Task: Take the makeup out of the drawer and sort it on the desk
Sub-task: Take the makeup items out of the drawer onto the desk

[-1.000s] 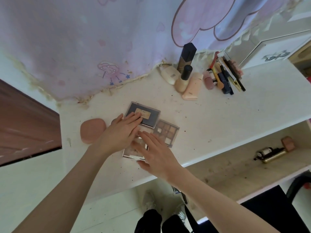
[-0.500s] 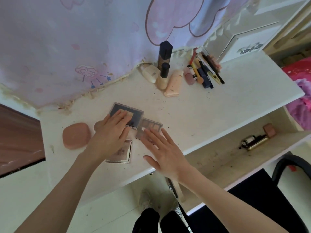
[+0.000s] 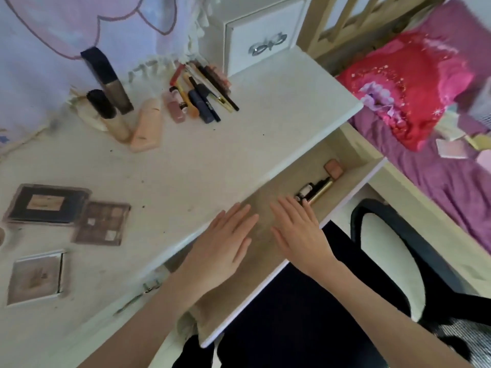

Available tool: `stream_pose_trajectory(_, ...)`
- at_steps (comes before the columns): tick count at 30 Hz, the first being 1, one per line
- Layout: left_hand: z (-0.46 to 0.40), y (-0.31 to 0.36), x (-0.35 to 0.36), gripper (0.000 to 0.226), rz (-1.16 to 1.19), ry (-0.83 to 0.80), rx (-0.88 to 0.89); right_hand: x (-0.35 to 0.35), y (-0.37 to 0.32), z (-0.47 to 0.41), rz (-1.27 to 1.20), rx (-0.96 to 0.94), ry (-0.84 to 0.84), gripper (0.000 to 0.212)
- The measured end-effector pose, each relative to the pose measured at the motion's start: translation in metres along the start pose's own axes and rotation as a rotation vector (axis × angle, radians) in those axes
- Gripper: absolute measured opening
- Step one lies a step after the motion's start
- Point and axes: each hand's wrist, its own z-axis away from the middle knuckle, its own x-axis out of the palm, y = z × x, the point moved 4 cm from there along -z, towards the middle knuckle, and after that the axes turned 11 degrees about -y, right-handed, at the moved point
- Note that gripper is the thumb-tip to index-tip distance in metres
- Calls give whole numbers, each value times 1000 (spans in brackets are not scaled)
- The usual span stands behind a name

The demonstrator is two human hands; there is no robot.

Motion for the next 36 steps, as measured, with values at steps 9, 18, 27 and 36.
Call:
stream_pose_trajectory(9,-148,63,51,46,277,-133,-16,14,160,-34,62,188,-169,43)
stream_pose_trajectory(18,-251,57,94,50,430,-54,-179,33,243,-118,-14,400,-346,36)
stream_pose_trajectory(27,-286,66,111,38,329,-219,-337,53,264,-152,-297,498,-360,46)
stream_pose_trajectory(36,-290,64,104,34,426,-448,-419,58,266,-156,-312,526,-434,48)
